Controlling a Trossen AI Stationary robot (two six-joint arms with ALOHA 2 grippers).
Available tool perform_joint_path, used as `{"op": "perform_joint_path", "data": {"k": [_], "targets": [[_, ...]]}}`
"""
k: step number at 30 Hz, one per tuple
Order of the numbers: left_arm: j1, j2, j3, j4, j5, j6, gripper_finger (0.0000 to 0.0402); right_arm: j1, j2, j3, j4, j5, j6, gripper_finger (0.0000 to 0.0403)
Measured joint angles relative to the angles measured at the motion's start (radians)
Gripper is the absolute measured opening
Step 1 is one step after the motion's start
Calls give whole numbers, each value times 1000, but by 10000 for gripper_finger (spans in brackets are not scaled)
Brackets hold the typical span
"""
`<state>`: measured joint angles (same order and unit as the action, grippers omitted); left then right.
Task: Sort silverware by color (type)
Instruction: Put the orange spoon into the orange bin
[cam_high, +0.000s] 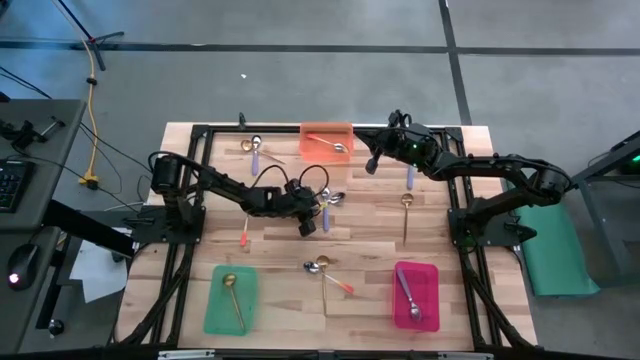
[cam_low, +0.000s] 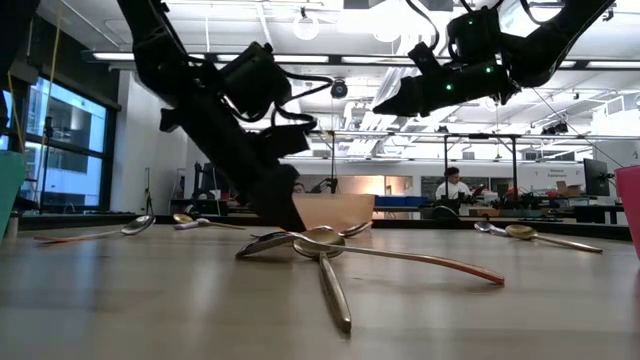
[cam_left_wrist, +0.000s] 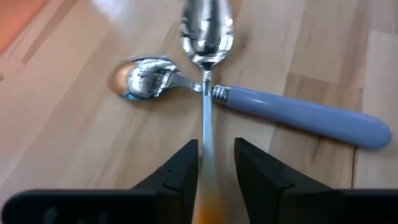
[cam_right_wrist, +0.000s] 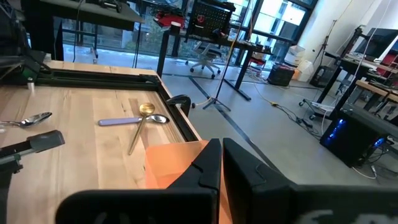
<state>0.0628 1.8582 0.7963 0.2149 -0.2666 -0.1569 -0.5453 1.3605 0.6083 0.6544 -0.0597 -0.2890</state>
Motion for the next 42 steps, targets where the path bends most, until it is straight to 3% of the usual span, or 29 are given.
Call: {"op": "perform_joint_path", "data": {"k": [11, 19, 31, 38, 42], "targets": [[3, -2, 0, -22, 70, 135, 8, 1, 0, 0, -15, 0, 39, 0], [2, -44, -6, -62, 35, 144, 4, 3, 0, 0, -45, 0, 81, 0], [94, -303, 2, -111, 15, 161, 2, 4, 0, 0, -90, 0, 133, 0], [175, -332, 16, -202, 137, 162, 2, 44, 1, 0, -111, 1, 129, 0], [161, -284, 16, -259, 153, 137, 27, 65, 1, 0, -112, 0, 92, 0]]}}
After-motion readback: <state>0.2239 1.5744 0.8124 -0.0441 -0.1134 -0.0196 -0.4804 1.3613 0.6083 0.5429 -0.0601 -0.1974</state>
